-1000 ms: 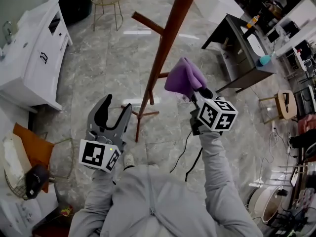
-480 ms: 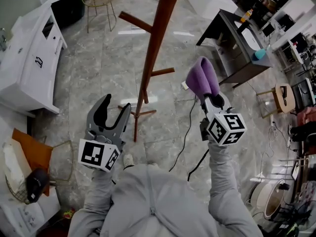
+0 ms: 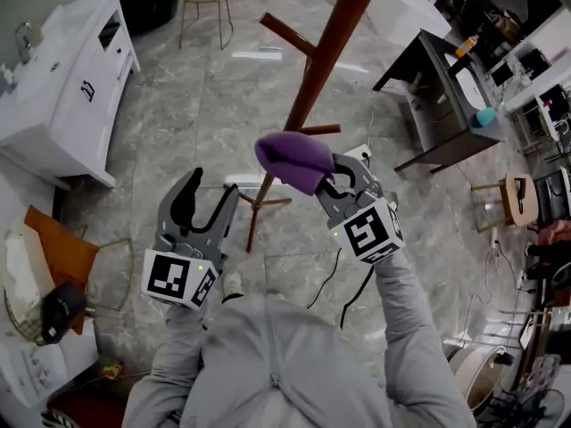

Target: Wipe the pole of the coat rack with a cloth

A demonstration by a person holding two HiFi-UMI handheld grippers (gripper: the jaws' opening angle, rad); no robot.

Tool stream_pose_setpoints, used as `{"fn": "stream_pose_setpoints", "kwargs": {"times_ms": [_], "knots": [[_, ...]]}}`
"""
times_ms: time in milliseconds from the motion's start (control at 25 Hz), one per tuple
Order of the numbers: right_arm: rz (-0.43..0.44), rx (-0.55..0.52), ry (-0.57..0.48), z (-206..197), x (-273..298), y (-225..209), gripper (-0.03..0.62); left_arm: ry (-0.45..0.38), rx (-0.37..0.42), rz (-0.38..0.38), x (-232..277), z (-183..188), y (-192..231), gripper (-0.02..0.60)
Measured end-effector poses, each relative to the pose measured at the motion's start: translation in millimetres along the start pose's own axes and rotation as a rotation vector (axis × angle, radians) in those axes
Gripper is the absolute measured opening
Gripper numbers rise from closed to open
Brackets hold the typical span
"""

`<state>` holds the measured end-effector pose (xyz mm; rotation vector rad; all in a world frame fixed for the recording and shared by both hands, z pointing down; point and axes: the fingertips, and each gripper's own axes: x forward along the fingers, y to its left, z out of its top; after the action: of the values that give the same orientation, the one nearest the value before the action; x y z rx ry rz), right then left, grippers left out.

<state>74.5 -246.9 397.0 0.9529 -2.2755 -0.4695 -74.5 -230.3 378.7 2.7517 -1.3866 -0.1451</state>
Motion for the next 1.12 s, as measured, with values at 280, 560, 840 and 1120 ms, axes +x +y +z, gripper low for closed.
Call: {"fn": "stream_pose_setpoints", "kwargs": {"times_ms": [280, 560, 840, 1120], "knots": [[0.182, -0.220, 0.263, -48, 66, 26, 0.063, -0.002, -0.009, 0.080, -24, -2, 26, 0.276], [0.212, -0.133, 0.394, -95, 68, 36, 0.061, 0.000, -0.024, 0.108, -35, -9, 41, 0.276], [0.205, -0.160, 0.480, -126, 45, 40, 0.060, -0.003, -0.027, 0.060, -22, -8, 28, 0.276], [0.191, -0.037, 0.573, -171, -3, 60, 0.060, 0.000, -0.025, 0.018, -11, -10, 14, 0.276]]}}
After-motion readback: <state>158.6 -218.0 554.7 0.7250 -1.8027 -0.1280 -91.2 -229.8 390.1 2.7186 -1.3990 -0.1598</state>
